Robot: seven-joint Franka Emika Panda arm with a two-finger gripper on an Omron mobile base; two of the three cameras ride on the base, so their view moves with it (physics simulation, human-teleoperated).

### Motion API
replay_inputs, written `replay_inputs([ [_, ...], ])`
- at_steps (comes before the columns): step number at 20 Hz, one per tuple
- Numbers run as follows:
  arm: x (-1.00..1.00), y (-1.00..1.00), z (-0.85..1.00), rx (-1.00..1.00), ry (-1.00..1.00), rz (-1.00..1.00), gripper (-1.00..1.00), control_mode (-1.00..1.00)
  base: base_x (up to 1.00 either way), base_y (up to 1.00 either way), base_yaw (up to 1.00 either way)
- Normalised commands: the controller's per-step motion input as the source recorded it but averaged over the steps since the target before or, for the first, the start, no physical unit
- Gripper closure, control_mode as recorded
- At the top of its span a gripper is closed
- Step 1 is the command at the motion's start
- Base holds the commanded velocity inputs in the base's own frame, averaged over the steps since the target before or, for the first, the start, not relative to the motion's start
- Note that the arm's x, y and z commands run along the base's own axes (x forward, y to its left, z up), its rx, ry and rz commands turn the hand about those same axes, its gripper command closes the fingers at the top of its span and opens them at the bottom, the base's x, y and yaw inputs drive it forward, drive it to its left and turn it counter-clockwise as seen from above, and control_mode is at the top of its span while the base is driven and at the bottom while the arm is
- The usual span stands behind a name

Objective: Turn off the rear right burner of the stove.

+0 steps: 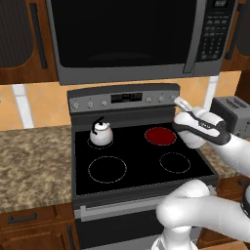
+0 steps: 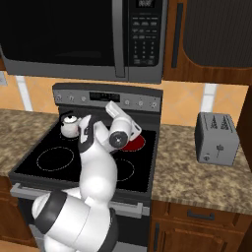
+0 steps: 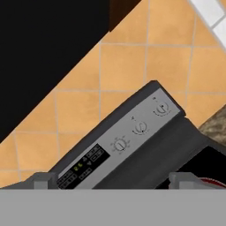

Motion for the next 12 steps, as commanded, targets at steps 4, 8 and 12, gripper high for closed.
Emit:
replay_inputs([
  [4,0.16,0.0,-0.03,0.0,0.0,0.0,-1.0,-1.0,0.0,0.0,0.0],
  [8,0.22,0.0,-0.14,0.0,0.0,0.0,-1.0,-1.0,0.0,0.0,0.0],
  [12,0.29,0.0,-0.19,0.0,0.0,0.0,-1.0,-1.0,0.0,0.0,0.0],
])
